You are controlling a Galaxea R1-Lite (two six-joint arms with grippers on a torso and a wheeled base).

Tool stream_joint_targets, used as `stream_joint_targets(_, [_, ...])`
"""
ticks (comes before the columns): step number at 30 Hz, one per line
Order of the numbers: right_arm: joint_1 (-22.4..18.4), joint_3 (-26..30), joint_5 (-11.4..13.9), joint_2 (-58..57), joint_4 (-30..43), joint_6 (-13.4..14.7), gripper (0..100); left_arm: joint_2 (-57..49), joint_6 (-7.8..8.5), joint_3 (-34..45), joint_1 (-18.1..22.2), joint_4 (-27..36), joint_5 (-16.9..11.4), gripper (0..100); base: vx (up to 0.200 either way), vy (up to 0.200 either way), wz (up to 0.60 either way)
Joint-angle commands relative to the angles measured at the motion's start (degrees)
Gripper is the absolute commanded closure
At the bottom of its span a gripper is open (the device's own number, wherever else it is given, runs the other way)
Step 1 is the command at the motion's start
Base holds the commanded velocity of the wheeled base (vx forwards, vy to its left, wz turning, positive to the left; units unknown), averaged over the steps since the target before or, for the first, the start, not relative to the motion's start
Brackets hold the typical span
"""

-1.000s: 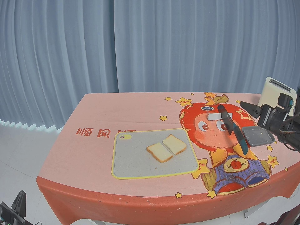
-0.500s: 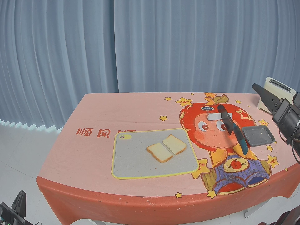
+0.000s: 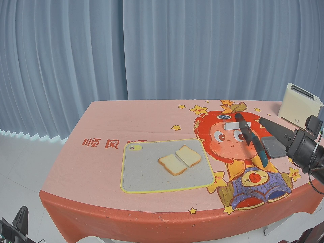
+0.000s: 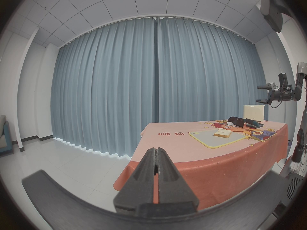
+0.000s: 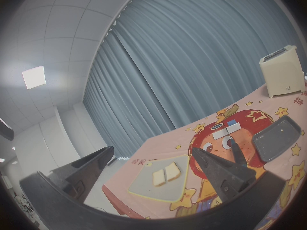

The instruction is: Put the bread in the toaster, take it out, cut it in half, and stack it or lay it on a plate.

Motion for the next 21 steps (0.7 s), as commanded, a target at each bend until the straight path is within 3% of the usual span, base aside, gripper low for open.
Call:
stream_joint_targets(1, [0.97,-6.52,0.15,1.00,8.81,-4.58,0,-0.93,0.02,1.01,0.04,-0.02,0.01,100,0.000,0.000,0.00])
stream_joint_targets(3, [2.28,-8.98,0.15,1.09,14.26,-9.41,0,-0.93,0.02,1.01,0.04,-0.02,0.01,100,0.000,0.000,0.00])
stream_joint_targets(5, [3.78,-11.44,-0.03,1.35,18.47,-11.96,0,-0.93,-0.07,1.01,0.04,-0.02,0.01,100,0.000,0.000,0.00])
stream_joint_targets(12, [7.91,-20.23,-0.12,4.43,32.63,-14.25,0,-0.93,0.02,1.01,0.04,-0.02,0.01,100,0.000,0.000,0.00])
stream_joint_targets(17, [8.70,-21.11,-1.00,8.56,33.94,-17.32,0,-0.93,0.02,1.01,0.04,-0.02,0.01,100,0.000,0.000,0.00])
stream_joint_targets(21, [8.70,-23.83,-0.47,10.23,34.65,-17.15,0,-0.93,0.02,1.01,0.04,-0.02,0.01,100,0.000,0.000,0.00])
